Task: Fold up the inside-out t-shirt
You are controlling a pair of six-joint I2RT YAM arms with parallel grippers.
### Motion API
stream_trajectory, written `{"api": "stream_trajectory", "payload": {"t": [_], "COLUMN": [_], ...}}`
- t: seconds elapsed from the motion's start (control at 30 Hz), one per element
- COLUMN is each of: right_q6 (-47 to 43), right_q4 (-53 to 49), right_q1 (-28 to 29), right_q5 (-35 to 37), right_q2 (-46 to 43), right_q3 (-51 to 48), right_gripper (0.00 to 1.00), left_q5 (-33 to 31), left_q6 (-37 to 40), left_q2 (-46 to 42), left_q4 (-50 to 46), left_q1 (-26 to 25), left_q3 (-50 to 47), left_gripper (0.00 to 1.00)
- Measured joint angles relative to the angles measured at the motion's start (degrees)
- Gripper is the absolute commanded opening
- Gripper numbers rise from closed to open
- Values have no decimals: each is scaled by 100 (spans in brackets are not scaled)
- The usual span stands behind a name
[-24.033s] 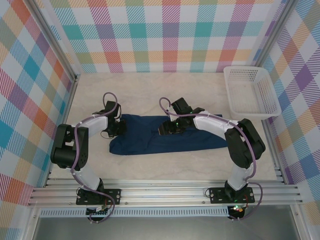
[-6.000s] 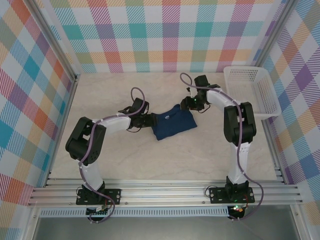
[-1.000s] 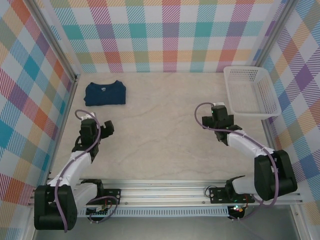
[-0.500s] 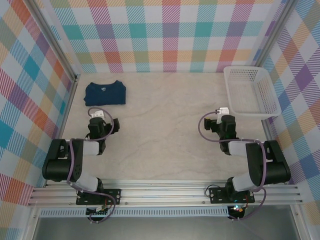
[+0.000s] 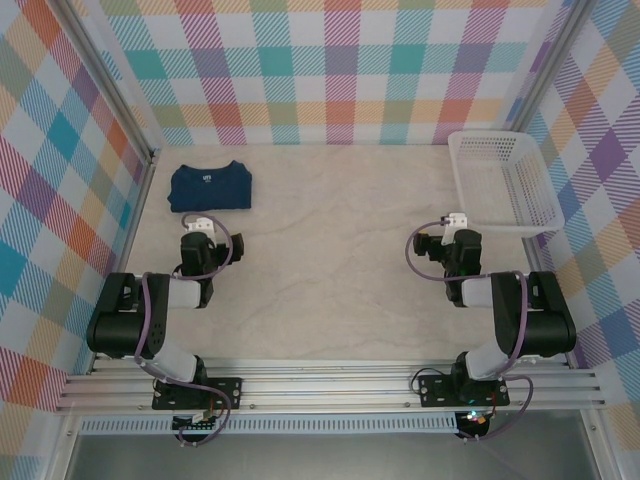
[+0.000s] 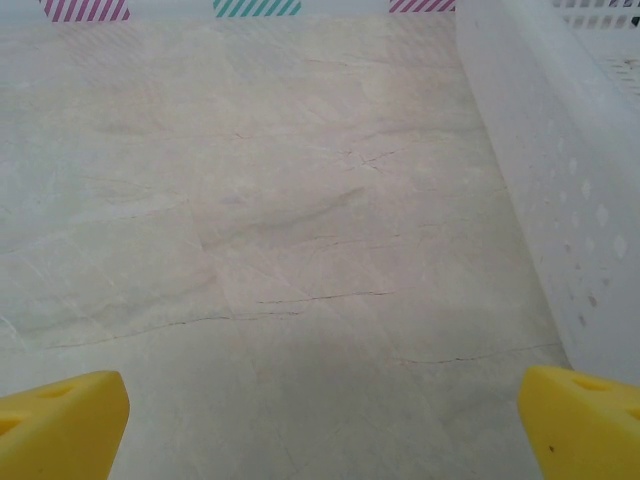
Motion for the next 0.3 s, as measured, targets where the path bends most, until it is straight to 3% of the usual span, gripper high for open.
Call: {"api": "stream_trajectory", "payload": {"t": [0.3], "right_q6": [17], "right_q4": [0], "right_q1": [0], "right_q5": [-70], "right_q2": [0], "right_q3": [0], "right_gripper": [100], "left_q5": [-2], "left_q6": [0], "left_q2": [0], "left_q4": [0], "left_q1": [-4], "left_q3": [0], "left_gripper": [100]}}
